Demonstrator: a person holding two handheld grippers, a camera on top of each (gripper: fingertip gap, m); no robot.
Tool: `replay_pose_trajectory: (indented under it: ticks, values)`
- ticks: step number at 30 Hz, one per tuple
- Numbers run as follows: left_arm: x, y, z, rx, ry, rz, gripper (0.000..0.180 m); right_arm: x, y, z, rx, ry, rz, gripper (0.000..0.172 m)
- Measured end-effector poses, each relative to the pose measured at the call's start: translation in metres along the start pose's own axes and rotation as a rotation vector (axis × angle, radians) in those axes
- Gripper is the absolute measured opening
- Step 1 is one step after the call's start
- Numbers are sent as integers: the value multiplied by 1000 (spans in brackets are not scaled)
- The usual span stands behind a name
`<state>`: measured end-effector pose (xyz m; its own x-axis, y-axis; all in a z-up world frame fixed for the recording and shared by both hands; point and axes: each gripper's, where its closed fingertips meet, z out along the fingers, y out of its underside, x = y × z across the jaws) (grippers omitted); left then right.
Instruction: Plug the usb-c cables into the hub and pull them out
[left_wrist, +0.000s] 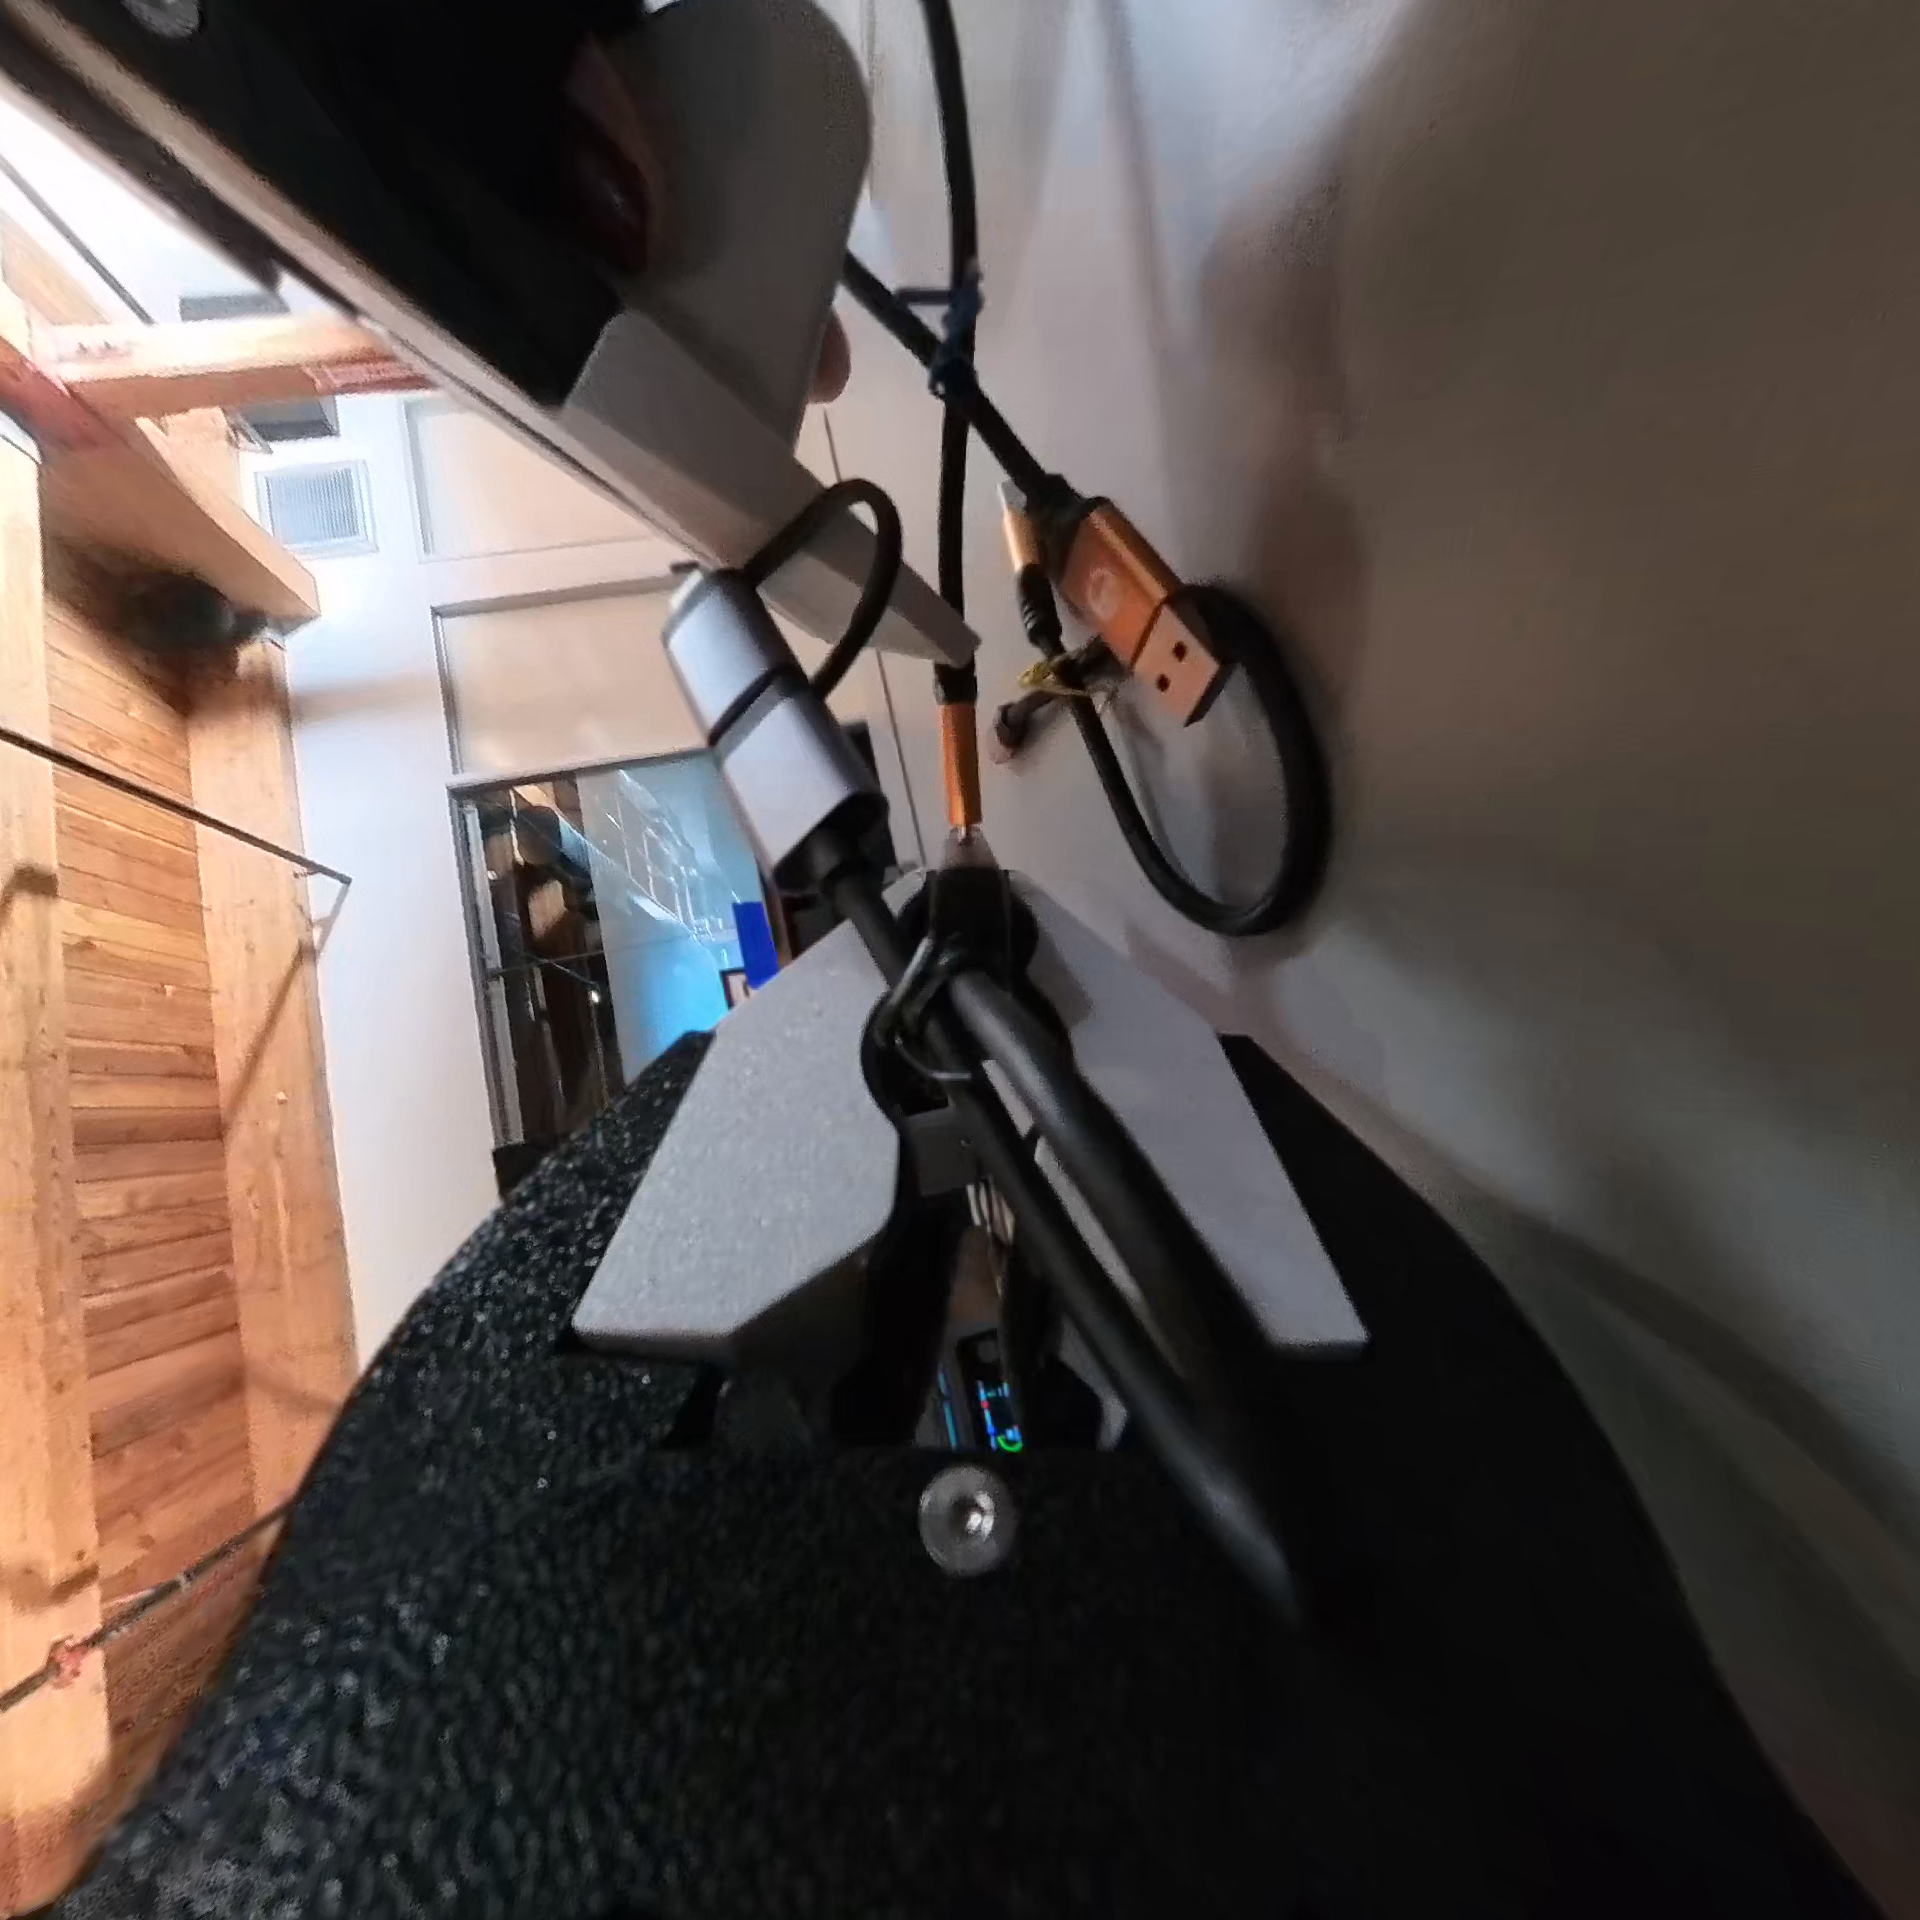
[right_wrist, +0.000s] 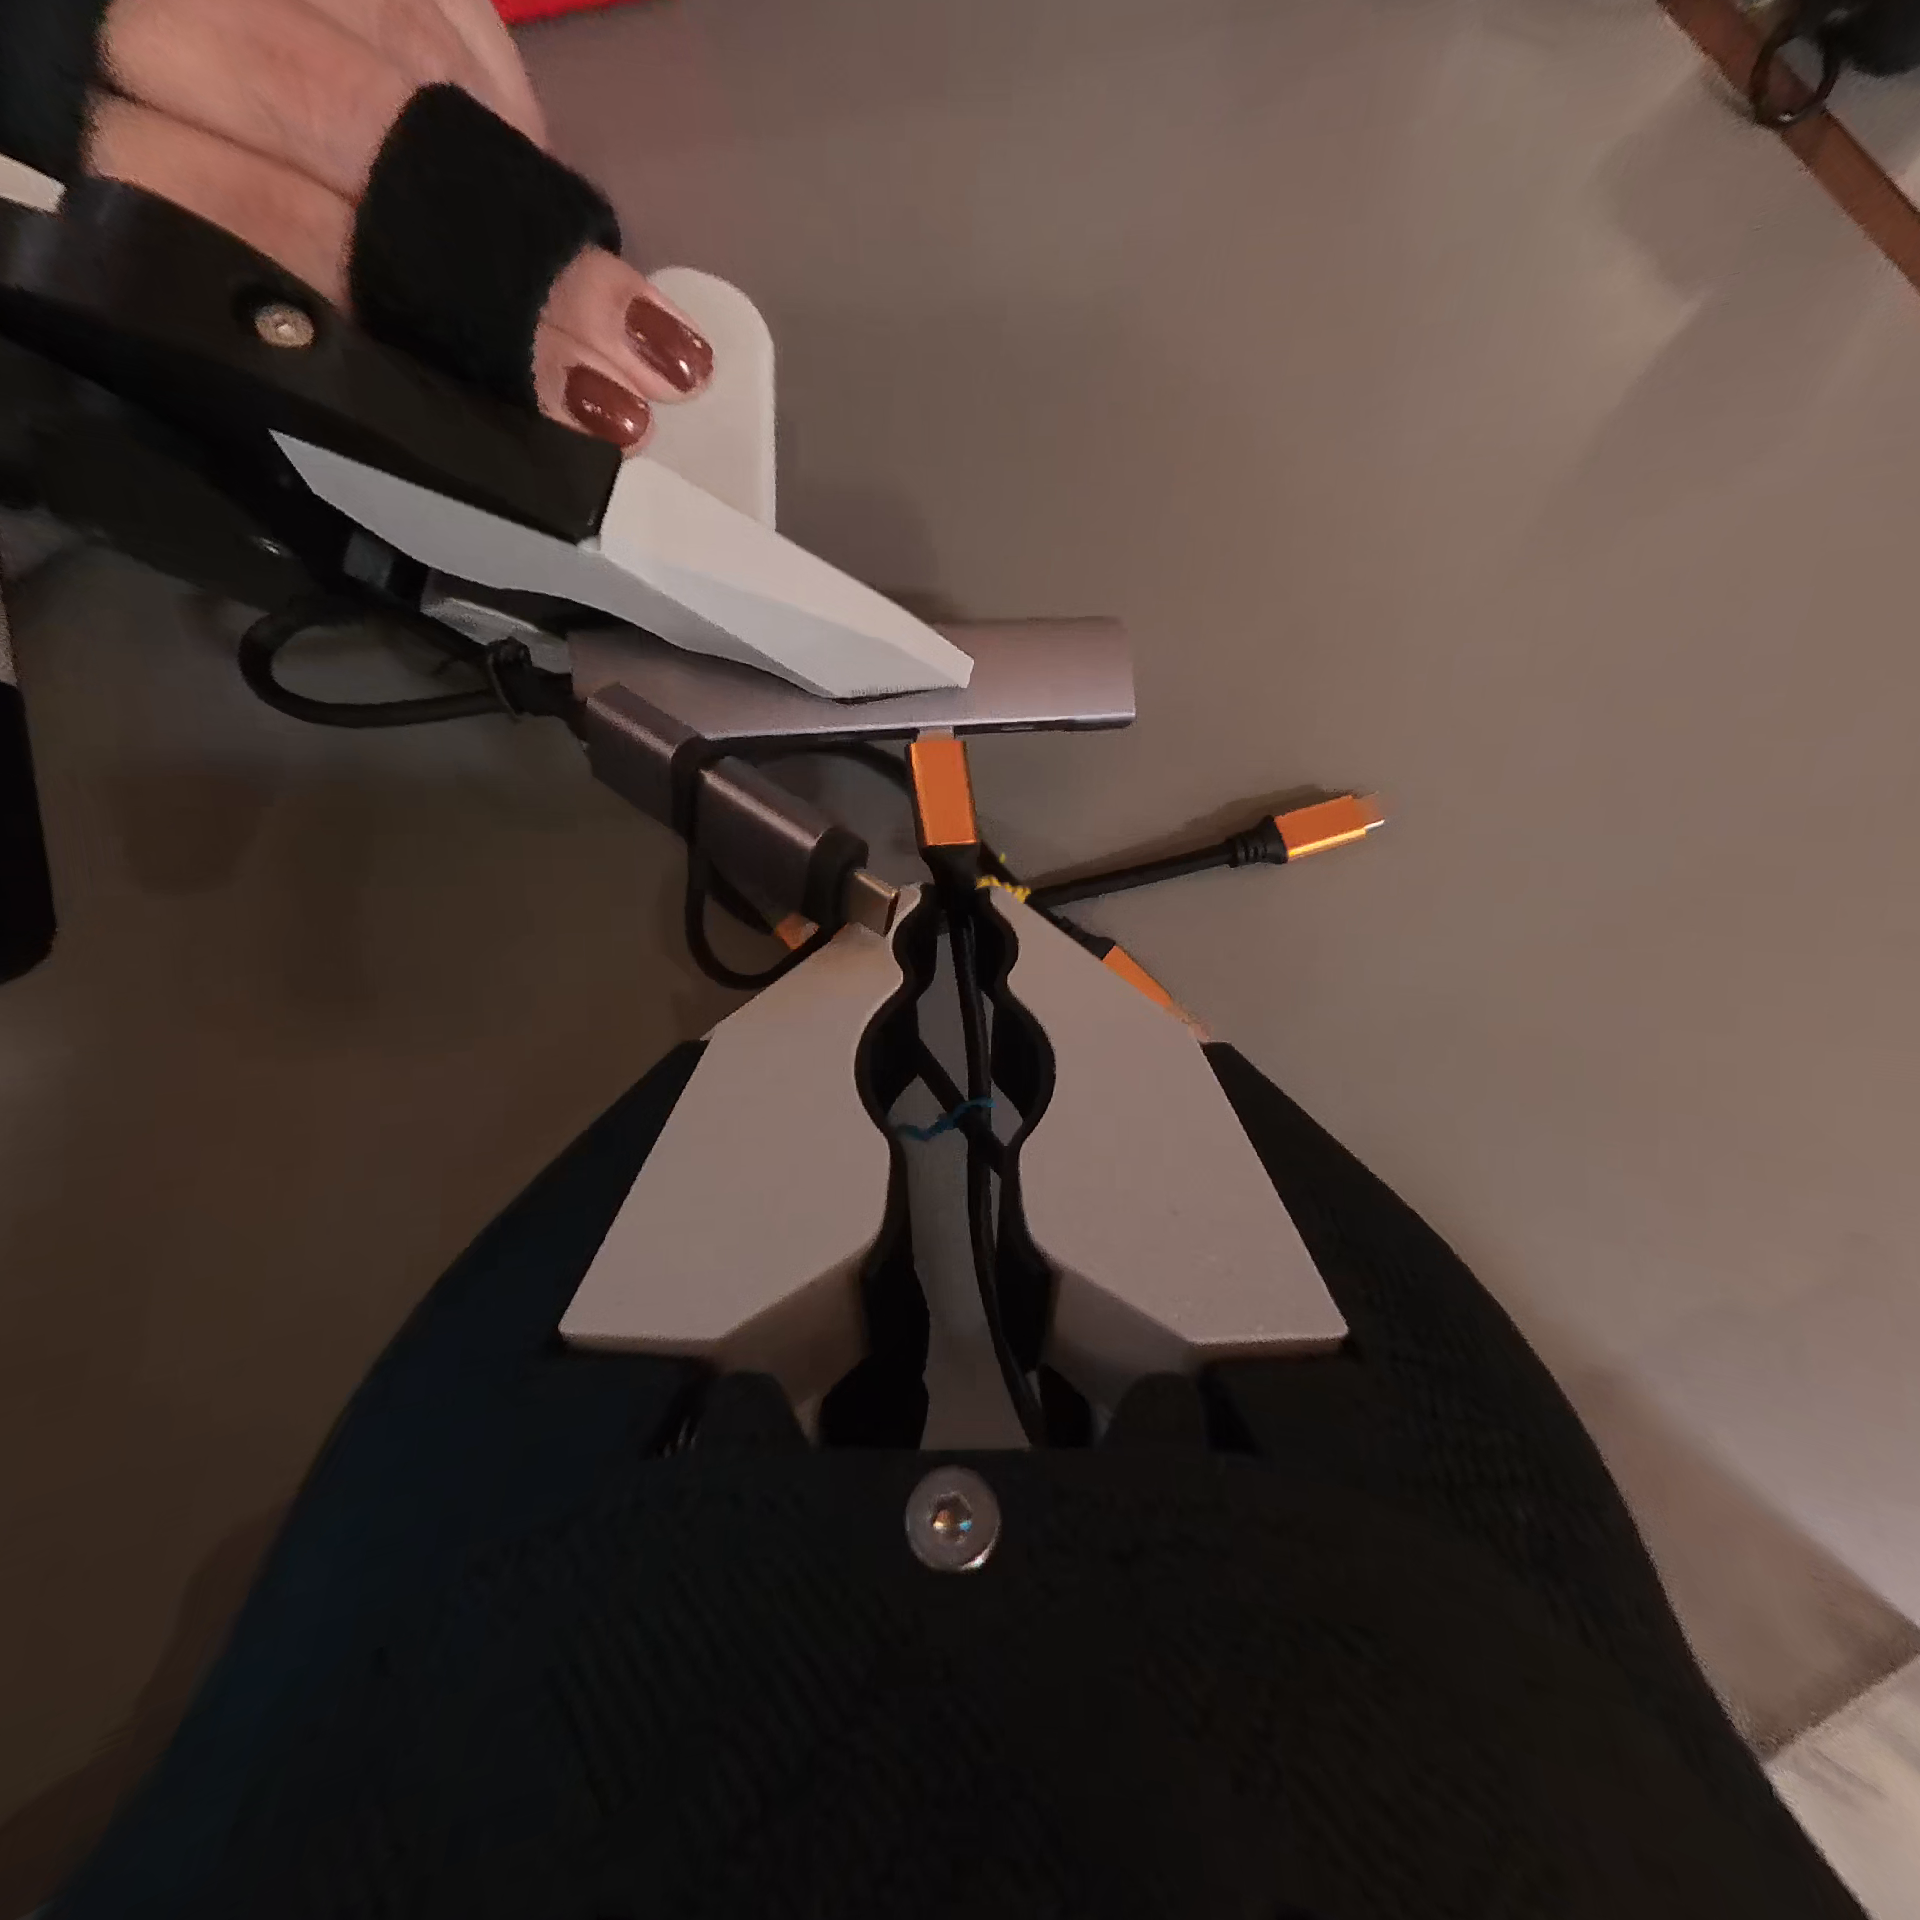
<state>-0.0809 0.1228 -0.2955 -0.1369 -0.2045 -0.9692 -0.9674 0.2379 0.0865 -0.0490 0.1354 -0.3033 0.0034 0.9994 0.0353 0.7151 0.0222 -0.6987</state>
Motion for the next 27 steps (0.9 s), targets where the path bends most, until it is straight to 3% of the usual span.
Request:
replay_pose_trajectory:
  ticks: [12, 27]
  values:
    - [-8, 4, 3, -64, -29, -31, 6, 3, -8, 1, 68, 5, -24, 2]
    - [2, 4, 13, -84, 9, -7, 8, 7, -2, 8, 44, 38, -63, 2]
